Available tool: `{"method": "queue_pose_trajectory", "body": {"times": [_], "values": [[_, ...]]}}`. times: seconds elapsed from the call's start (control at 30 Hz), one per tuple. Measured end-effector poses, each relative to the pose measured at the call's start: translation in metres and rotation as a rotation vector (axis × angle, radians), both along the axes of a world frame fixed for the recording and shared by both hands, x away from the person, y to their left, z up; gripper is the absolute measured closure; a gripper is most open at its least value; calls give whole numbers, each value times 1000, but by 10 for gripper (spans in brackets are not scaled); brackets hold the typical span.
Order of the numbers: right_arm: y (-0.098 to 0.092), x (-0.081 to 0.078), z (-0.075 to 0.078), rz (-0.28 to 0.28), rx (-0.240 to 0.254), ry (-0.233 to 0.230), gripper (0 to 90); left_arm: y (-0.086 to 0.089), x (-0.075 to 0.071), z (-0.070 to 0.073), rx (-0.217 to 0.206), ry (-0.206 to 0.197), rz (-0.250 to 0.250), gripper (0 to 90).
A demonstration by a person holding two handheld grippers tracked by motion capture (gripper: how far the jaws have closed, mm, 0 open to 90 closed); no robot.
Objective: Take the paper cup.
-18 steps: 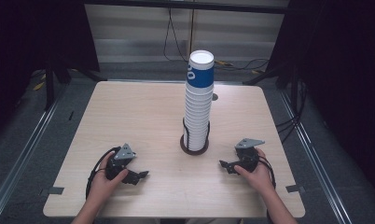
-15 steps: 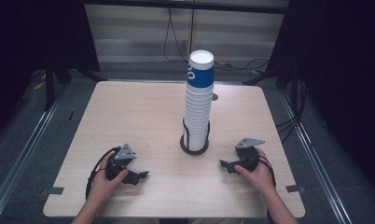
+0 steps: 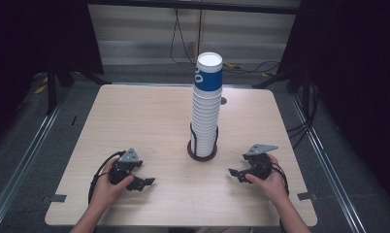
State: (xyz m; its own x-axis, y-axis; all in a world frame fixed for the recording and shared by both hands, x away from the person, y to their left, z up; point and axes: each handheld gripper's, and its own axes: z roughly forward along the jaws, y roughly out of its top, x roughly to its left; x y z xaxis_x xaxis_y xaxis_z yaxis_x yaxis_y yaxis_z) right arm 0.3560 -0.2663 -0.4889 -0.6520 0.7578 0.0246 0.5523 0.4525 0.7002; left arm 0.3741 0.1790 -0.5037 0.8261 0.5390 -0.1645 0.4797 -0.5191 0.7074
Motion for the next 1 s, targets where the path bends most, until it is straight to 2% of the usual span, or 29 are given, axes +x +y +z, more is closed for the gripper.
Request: {"method": "queue_pose_trajectory", "body": {"times": [0.03,0.07,0.1,0.17,0.2,0.3,0.33,0.37,0.4,0.43,0.47,0.5,0.57,0.7,0.73,0.77,0.83,0.9,0.93,1.0], "values": [[0,0,0,0,0,0,130,0,0,0,0,0,0,188],[5,-1,6,25,4,-14,130,-2,3,4,-24,32,7,140],[5,-1,6,25,4,-14,130,-2,3,4,-24,32,7,166],[13,0,15,52,43,-14,131,-6,7,14,-37,43,-10,163],[15,0,18,60,45,-24,131,-8,8,18,-38,50,-19,157],[19,0,23,81,26,-29,131,-10,11,26,-43,54,-36,161],[23,0,27,103,31,-29,132,-12,14,36,-52,56,-42,161],[23,0,27,103,31,-29,132,-12,14,36,-52,56,-42,161],[25,1,31,113,37,-33,132,-14,17,45,-70,47,-47,161],[25,1,31,113,37,-33,132,-14,17,45,-70,47,-47,161],[27,2,35,120,46,-33,132,-16,19,55,-83,39,-53,161],[27,2,35,120,46,-33,132,-16,19,55,-83,39,-53,160],[30,4,42,130,59,-44,132,-20,24,68,-94,35,-69,161],[34,7,49,137,66,-51,132,-26,28,82,-90,39,-83,160],[36,8,53,142,73,-49,130,-31,32,91,-96,38,-101,161],[36,8,53,142,73,-49,130,-31,32,91,-96,38,-101,161],[39,10,60,145,70,-55,130,-38,35,106,-72,26,-125,161],[40,10,62,146,75,-58,130,-40,37,111,-78,20,-130,161],[42,12,67,148,89,-60,130,-45,39,119,-70,18,-139,161],[43,13,70,148,89,-63,130,-47,40,123,-62,17,-144,161]]}}
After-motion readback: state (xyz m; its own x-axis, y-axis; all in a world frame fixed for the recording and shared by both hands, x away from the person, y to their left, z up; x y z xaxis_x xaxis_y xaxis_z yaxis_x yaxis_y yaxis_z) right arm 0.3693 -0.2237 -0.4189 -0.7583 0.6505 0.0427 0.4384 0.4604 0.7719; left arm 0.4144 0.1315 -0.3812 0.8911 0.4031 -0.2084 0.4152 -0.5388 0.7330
